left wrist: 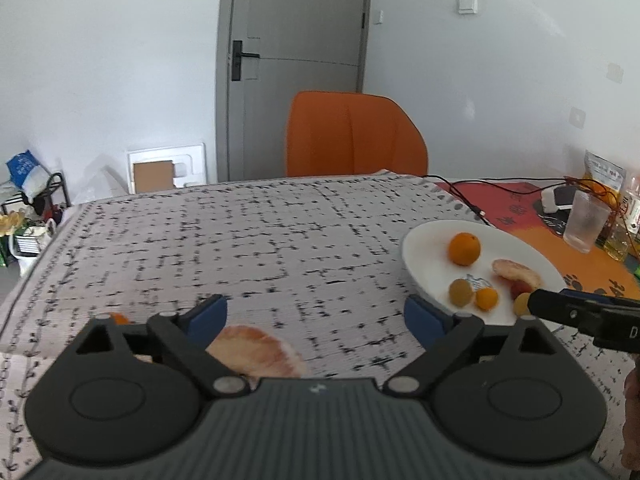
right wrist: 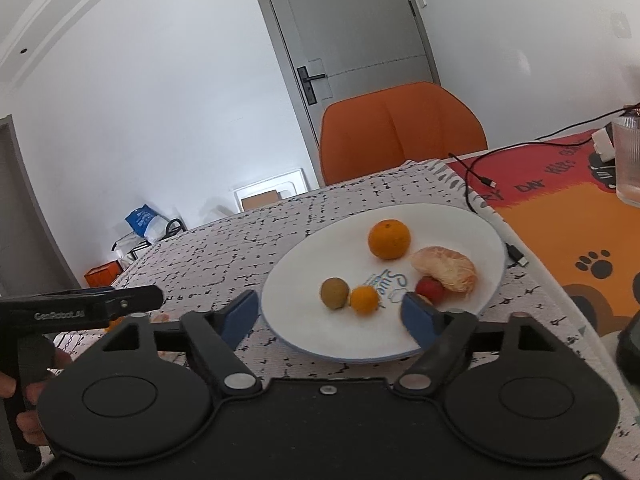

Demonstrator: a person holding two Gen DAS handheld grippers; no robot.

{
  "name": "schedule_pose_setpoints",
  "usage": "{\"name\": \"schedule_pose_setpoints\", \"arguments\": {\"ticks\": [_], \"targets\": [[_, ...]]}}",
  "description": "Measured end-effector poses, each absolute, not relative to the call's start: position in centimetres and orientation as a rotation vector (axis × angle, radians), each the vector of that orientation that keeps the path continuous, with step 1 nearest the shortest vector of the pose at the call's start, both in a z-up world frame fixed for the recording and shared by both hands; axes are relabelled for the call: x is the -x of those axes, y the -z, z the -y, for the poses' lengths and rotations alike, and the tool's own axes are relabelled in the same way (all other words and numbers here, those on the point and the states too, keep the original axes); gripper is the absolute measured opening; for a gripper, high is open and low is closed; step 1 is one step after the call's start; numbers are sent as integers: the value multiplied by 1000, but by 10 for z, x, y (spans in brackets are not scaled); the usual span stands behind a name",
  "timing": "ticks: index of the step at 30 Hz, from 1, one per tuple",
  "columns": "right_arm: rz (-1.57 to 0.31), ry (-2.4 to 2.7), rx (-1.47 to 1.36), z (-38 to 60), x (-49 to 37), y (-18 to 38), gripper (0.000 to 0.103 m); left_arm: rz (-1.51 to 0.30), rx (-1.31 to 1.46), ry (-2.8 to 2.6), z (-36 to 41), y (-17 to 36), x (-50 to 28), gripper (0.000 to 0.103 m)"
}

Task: Organize fruits
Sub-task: 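Withdraw both grippers from the bowl toward the remaining fruit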

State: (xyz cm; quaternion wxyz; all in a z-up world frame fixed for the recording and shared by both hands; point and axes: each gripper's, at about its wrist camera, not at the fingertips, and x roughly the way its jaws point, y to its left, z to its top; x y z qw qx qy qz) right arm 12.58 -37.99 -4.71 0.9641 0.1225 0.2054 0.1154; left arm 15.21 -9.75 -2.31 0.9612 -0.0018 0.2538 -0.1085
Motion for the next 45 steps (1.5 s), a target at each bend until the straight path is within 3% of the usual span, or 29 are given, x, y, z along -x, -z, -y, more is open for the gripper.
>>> {"name": "schedule_pose_setpoints", "arguments": {"ticks": [5, 7, 36, 41, 45], "targets": [[-396, -232, -232, 365, -125, 45, 100, -510, 24, 169, 77, 24, -145, 97], [-386, -233, -228, 360, -124, 44, 103, -513, 34, 155, 69, 25, -143, 97], [-436, -400, -124, 280, -134, 45, 102, -583, 141, 64, 5, 59, -126, 94], [-468, -426, -103, 269, -143, 49, 97, -594, 157, 72, 5, 64, -132, 84], [-494, -432, -96, 264, -149, 54, 96, -604, 167, 75, 7, 67, -138, 69]]}}
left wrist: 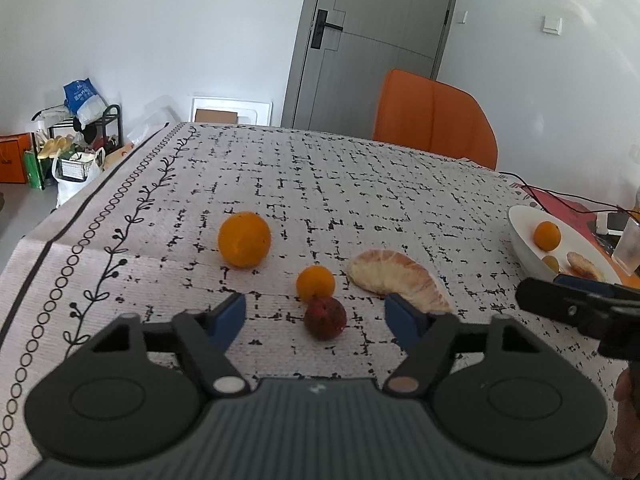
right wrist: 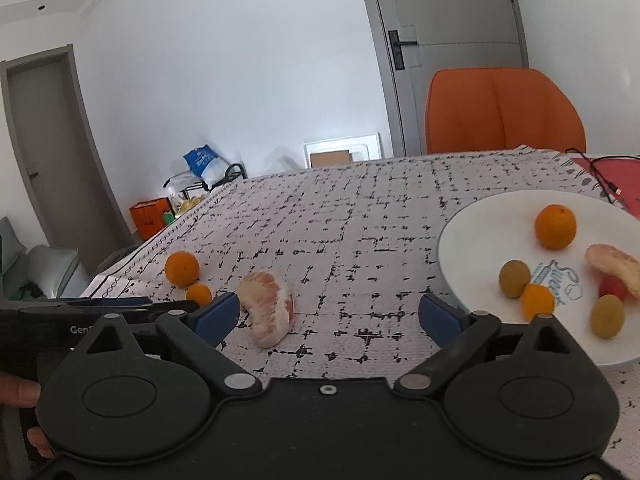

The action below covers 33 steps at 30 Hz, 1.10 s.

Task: Organize fruits
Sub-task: 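Withdraw both grippers from the bowl toward the remaining fruit, then close the left gripper on the dark red fruit while the right grasps a pomelo segment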

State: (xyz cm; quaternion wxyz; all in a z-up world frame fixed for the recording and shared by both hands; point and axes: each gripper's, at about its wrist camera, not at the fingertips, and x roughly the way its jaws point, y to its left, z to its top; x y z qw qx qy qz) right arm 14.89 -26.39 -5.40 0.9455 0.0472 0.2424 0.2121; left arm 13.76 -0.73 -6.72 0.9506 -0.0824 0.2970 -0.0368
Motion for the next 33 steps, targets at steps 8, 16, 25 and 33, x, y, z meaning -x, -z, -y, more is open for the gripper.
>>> {"name": "schedule_pose_setpoints", "arguments": {"ticks": [8, 16, 25, 33], "targets": [[-522, -446, -81, 254, -155, 59, 94, -624, 149, 81, 13, 75, -144, 55], [-541, -467, -62, 242, -161, 62, 94, -618, 157, 84, 3, 75, -143, 22], [-556, -511, -35, 223, -169, 66, 88, -591, 168, 69, -11, 67, -134, 22], [-600, -537, 6, 207, -181, 70, 77, -579, 190, 35, -28, 65, -132, 22]]}}
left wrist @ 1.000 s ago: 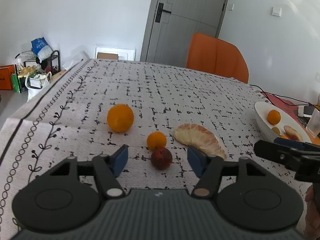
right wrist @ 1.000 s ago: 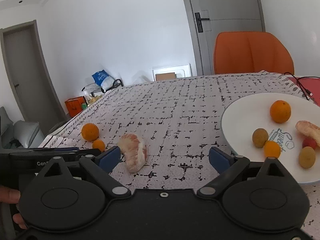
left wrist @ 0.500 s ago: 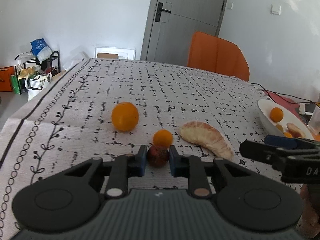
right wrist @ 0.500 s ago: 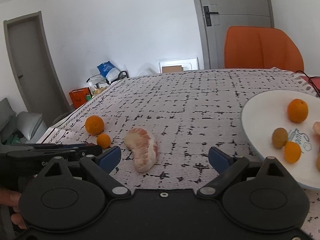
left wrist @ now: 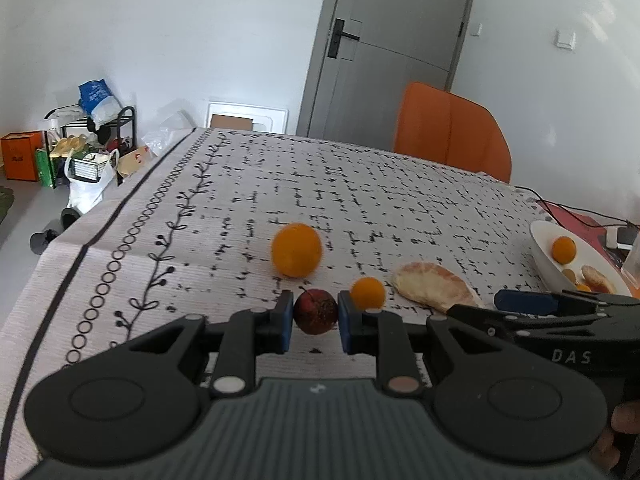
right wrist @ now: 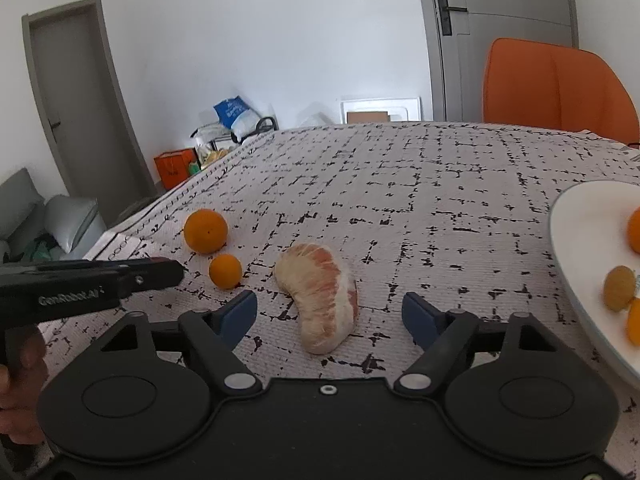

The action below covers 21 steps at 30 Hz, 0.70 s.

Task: Organize fruits
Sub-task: 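Close the left gripper on the dark red fruit while the right grasps a pomelo segment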

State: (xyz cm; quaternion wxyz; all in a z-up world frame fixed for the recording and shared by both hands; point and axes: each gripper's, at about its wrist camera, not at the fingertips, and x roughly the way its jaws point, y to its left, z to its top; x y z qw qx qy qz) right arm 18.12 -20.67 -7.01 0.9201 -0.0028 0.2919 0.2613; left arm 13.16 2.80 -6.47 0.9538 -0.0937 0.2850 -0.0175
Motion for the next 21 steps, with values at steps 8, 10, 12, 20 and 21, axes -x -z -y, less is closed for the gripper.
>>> {"name": "schedule_pose_setpoints", "arguments": {"ticks": [8, 10, 12, 20, 21], "targets": [[-609, -556, 58, 190, -190, 71, 70, -586, 209, -1, -43, 66, -132, 22], [-608, -561, 70, 186, -192, 71, 67, -585, 203, -4, -45, 65, -131, 22], [-605, -555, 81, 183, -194, 71, 66, -584, 201, -8, -46, 64, -131, 22], [-592, -540, 149, 181, -192, 69, 40, -581, 192, -12, -44, 60, -130, 22], [-591, -543, 143, 183, -191, 68, 40, -578, 189, -8, -43, 59, -130, 22]]}}
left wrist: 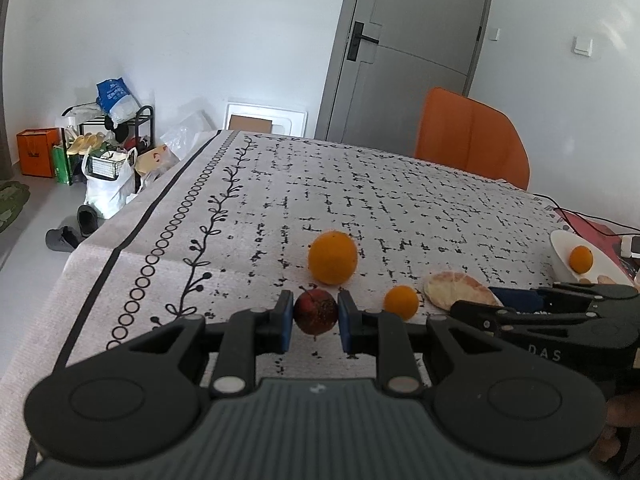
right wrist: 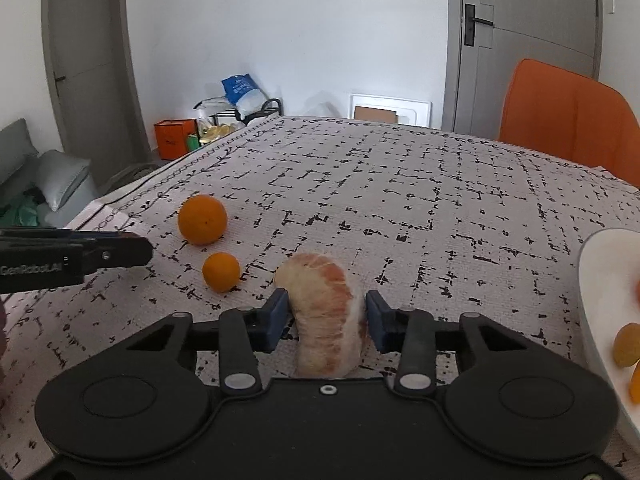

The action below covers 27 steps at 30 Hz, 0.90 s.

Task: Organize fruits
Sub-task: 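Close the left gripper on the dark red fruit while the right grasps a pomelo segment, then carry both fruits over the bowl and open the right gripper to drop the pomelo segment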

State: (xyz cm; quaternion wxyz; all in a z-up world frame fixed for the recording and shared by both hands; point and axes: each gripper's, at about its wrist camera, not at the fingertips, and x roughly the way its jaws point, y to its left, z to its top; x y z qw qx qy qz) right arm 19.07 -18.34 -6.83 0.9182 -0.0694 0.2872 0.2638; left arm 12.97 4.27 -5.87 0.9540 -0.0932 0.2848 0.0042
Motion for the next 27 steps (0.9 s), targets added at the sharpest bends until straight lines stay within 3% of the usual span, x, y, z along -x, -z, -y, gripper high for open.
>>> {"name": "schedule_pose_setpoints", "arguments": {"ticks": [27], "targets": [[-423, -332, -42, 300, -159, 29, 39, -542, 131, 112, 24, 42, -138, 22]]}}
